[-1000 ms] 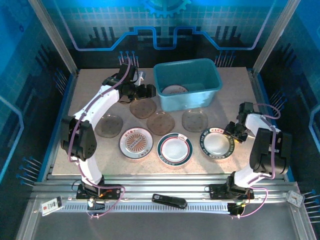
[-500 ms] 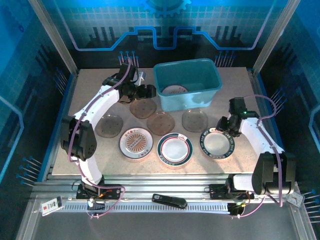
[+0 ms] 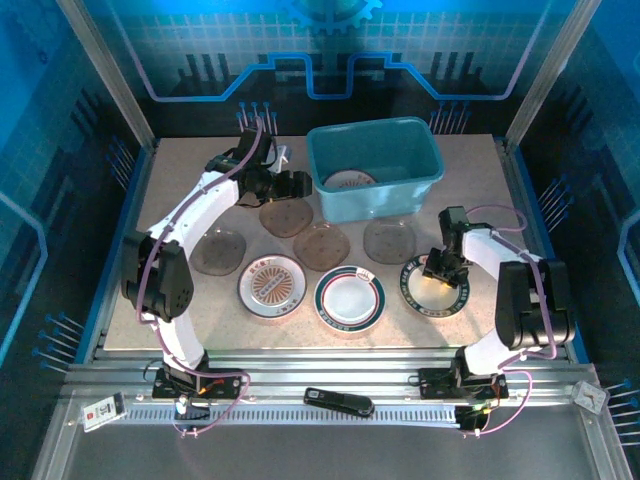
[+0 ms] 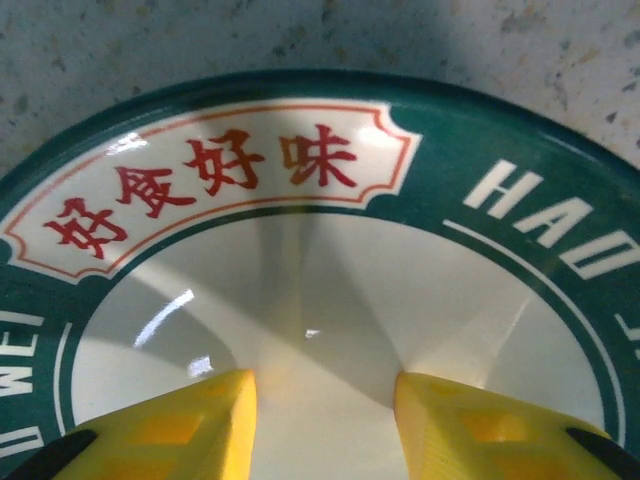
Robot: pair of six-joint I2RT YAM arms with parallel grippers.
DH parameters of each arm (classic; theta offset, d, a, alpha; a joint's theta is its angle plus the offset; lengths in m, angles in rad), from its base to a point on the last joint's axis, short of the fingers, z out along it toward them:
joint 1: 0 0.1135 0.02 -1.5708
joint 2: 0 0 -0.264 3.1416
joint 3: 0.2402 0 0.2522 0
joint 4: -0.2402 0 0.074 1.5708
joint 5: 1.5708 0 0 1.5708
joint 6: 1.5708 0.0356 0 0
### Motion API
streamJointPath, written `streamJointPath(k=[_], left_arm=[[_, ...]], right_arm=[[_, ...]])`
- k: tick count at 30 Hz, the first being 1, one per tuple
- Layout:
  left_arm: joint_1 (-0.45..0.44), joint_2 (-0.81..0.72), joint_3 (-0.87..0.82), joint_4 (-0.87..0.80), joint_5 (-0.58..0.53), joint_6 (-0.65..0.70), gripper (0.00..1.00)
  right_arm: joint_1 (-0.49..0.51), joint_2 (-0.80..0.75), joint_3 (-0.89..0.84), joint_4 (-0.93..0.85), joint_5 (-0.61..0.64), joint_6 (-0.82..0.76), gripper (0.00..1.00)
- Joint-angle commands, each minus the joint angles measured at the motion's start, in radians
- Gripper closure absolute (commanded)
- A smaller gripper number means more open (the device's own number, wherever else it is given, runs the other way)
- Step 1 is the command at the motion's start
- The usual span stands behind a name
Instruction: Place the plates into the plastic bin on the countertop
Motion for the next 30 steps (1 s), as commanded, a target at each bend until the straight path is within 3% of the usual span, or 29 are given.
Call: streamJointPath(k=[1,15,23,30], left_arm=[[0.009,-0.012,-0.001,-0.029,0.006,0.019,0.19],[0.010,-0.009,0.007,-0.048,-0.014,0.019,0.19],[0.010,-0.022,0.003,-0.037,-0.003,0.016,0.19],[0.010,-0.033,-0.005,-0.031,0.020,0.011,0.19]], right_arm=[[-0.043,0.076,0.023,0.045,0.032,-0.022,0.58],[-0.115,0.223,0.295,-0.017,0.083,-0.123,0.60],[-0.130,-0.027,0.194,-0.027,0.020,-0.055,0.58],[-0.266,-0.239,-0.070,0.009,-0.041,0.024,0.57]])
